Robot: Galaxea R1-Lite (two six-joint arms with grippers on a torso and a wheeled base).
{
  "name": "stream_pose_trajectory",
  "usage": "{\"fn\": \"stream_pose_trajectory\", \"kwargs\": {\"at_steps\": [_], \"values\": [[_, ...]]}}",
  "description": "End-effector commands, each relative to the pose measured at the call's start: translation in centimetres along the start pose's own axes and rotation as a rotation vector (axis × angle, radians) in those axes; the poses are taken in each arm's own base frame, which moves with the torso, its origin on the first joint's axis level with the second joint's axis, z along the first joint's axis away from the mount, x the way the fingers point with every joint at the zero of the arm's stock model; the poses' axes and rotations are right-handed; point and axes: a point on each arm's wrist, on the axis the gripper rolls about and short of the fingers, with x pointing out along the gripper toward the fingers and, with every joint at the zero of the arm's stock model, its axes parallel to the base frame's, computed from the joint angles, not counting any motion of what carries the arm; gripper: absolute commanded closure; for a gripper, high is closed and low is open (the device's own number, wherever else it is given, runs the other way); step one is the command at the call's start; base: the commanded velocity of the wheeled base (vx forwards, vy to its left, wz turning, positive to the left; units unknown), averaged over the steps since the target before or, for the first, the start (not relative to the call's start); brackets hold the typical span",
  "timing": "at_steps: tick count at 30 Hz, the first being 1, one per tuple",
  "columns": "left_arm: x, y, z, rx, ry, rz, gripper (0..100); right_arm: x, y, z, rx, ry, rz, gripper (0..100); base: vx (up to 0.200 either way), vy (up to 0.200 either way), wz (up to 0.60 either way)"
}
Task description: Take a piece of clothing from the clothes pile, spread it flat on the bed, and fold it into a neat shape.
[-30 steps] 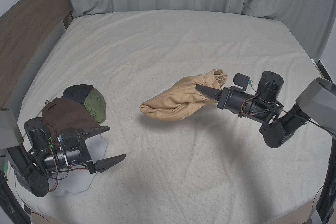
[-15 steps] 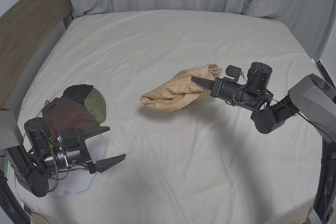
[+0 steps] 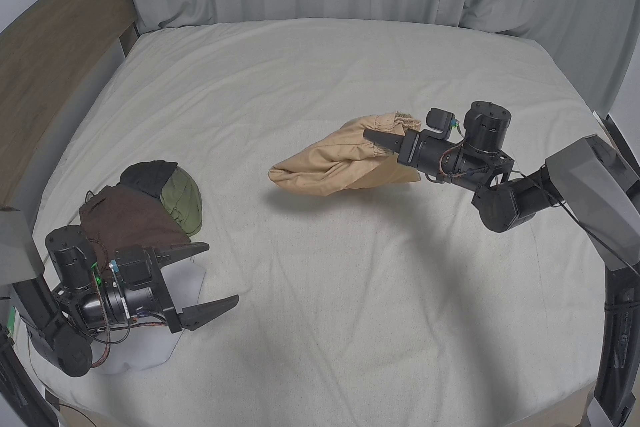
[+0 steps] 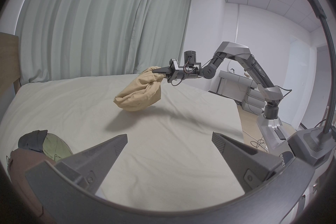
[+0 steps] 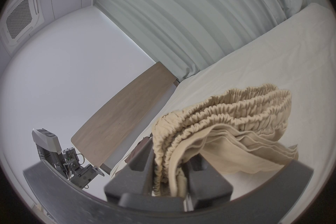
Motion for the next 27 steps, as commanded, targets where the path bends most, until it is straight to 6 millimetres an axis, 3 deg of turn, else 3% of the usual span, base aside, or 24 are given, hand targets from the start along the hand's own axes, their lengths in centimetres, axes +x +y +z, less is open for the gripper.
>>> {"fn": "stream_pose_trajectory", "kwargs": {"at_steps": [1,13,27], "values": [[0.0,0.0,0.0,0.001,0.000,0.000,0,0.8,-0.8,0.6,-0.007,-0.013,-0.001,100,0.000,0.000,0.00],[-0.2,0.0,-0.2,-0.006,0.006,0.005,0,3.1,-2.9,2.0,-0.015,-0.030,-0.011,100,0.000,0.000,0.00],[-0.3,0.1,-0.2,-0.008,0.008,0.011,0,2.9,-5.6,-1.0,0.029,0.019,-0.061,100,0.000,0.000,0.00]]}}
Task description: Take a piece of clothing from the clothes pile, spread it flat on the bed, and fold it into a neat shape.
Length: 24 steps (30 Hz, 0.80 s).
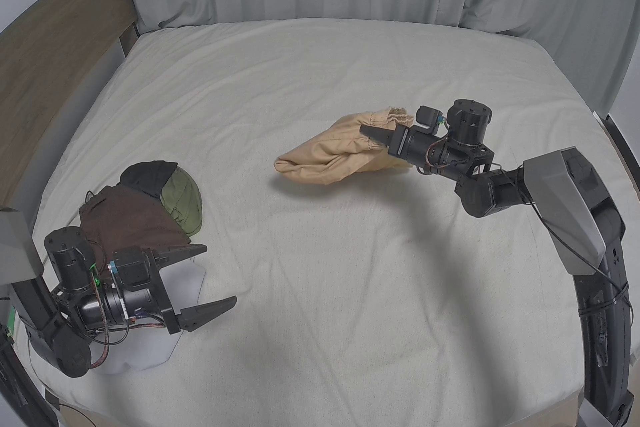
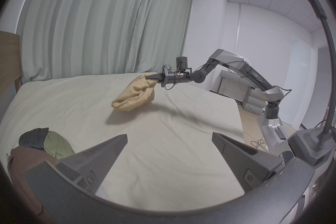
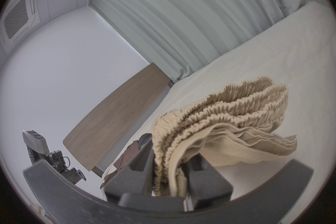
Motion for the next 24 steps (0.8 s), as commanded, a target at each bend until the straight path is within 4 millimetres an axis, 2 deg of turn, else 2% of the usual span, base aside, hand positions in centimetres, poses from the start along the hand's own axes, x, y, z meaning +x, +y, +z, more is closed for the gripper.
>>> {"fn": "stream_pose_trajectory", "kwargs": {"at_steps": [1,3,13,24], "values": [[-0.1,0.1,0.0,0.002,-0.001,0.006,0,-0.4,-1.1,-1.7,0.030,0.040,-0.029,100,0.000,0.000,0.00],[-0.1,0.1,0.0,0.002,0.000,0.007,0,-0.5,-1.1,-2.0,0.035,0.048,-0.034,100,0.000,0.000,0.00],[-0.2,0.1,0.0,0.001,0.001,0.008,0,-2.3,-1.9,-5.9,0.068,0.098,-0.062,100,0.000,0.000,0.00],[-0.2,0.0,-0.1,-0.001,0.004,0.008,0,-3.8,-3.1,-8.4,0.093,0.121,-0.093,100,0.000,0.000,0.00]]}}
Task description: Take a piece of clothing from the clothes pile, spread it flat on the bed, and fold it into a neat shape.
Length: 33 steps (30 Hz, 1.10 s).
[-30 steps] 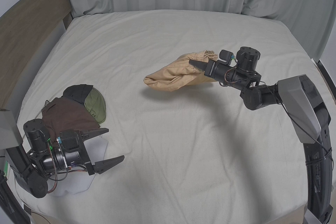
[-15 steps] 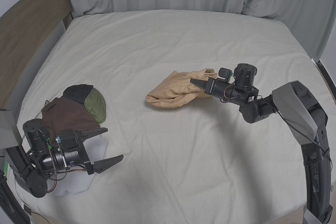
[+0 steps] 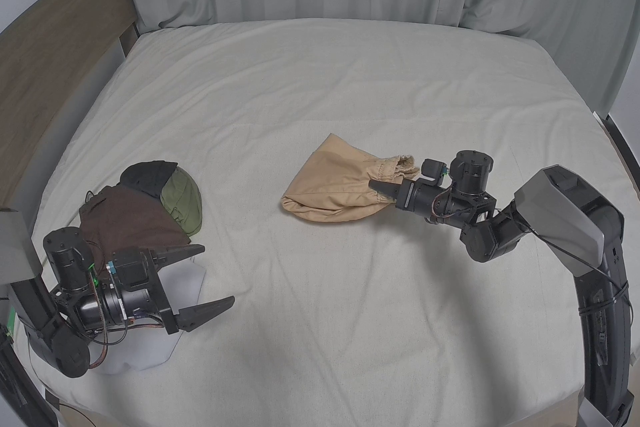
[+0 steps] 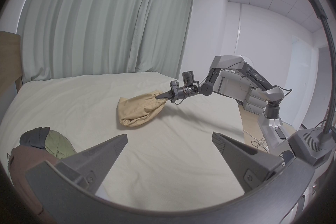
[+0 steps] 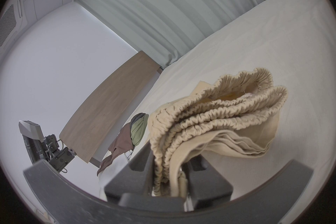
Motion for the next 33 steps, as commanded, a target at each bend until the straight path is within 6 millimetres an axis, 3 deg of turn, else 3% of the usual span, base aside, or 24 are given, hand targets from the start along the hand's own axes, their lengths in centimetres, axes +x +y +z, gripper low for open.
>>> {"fn": "stream_pose_trajectory", "kwargs": {"at_steps": [1,15,29,30,33], "values": [[0.0,0.0,0.0,0.000,0.001,0.000,0,-0.3,-0.6,-1.0,0.019,0.022,-0.017,100,0.000,0.000,0.00],[0.0,0.0,-0.1,0.000,0.002,-0.001,0,-0.8,-2.3,-4.7,0.034,0.069,-0.043,100,0.000,0.000,0.00],[0.0,0.0,0.0,0.001,0.001,0.000,0,-1.0,-2.5,-5.3,0.027,0.067,-0.042,100,0.000,0.000,0.00],[0.0,0.0,-0.1,0.000,0.002,-0.001,0,-1.0,-2.5,-5.3,0.026,0.066,-0.041,0,0.000,0.000,0.00],[0.0,0.0,-0.1,-0.002,0.004,-0.001,0,-1.3,-2.5,-5.3,0.029,0.066,-0.048,0,0.000,0.000,0.00]]}}
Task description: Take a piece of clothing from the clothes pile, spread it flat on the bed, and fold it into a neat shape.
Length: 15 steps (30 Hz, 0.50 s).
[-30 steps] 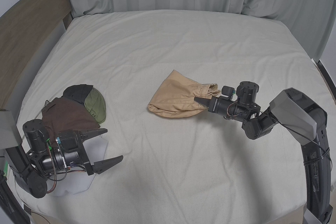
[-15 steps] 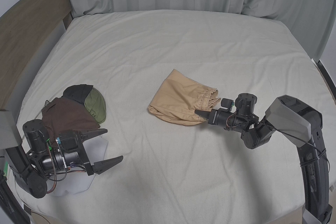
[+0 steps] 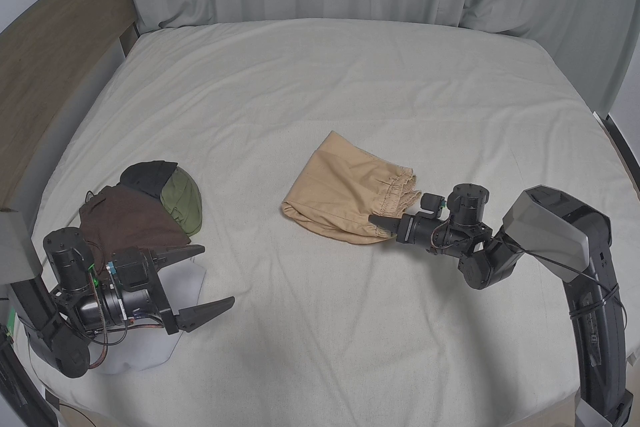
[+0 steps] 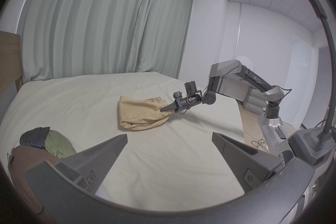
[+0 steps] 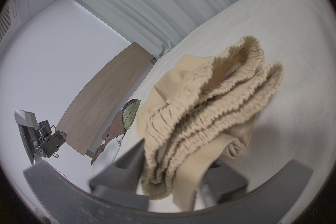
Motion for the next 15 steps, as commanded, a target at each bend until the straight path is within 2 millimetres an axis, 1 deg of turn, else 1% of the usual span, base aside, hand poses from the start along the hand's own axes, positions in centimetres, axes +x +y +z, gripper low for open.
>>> {"fn": "stream_pose_trajectory", "kwargs": {"at_steps": [1,2,5,6,7,8,10,11,12,14,15], "values": [[0.0,0.0,-0.1,-0.002,0.001,0.000,0,-0.4,0.0,0.0,0.006,0.003,-0.007,0,0.000,0.000,0.00],[0.0,0.0,0.0,-0.001,0.000,0.000,0,-1.0,0.0,-0.1,0.016,0.012,-0.019,0,0.000,0.000,0.00],[0.0,0.0,0.0,-0.001,0.000,0.000,0,-2.2,0.6,1.0,0.016,0.004,-0.028,0,0.000,0.000,0.00],[0.0,0.0,0.0,-0.001,0.000,0.000,0,-2.9,0.8,1.5,0.018,-0.002,-0.037,0,0.000,0.000,0.00],[0.0,0.0,0.0,0.000,-0.001,0.000,0,-3.0,0.9,1.6,0.016,-0.005,-0.037,0,0.000,0.000,0.00],[0.0,0.0,0.1,0.000,-0.002,-0.001,0,-4.0,1.2,2.6,0.011,-0.022,-0.047,0,0.000,0.000,0.00],[0.0,-0.1,0.1,0.002,-0.004,0.000,0,-5.0,1.3,3.4,0.012,-0.034,-0.060,0,0.000,0.000,0.00],[0.0,-0.1,0.1,0.002,-0.004,0.000,0,-5.0,1.3,3.4,0.012,-0.034,-0.060,0,0.000,0.000,0.00],[-0.1,-0.1,0.4,0.010,-0.012,0.002,0,-5.9,1.6,4.2,0.008,-0.049,-0.067,0,0.000,0.000,0.00],[-0.1,-0.1,0.4,0.010,-0.012,0.002,0,-5.9,1.6,4.2,0.008,-0.049,-0.067,0,0.000,0.000,0.00],[-0.2,-0.2,0.7,0.015,-0.019,0.000,0,-6.8,2.1,5.5,-0.007,-0.078,-0.069,0,0.000,0.000,0.00]]}}
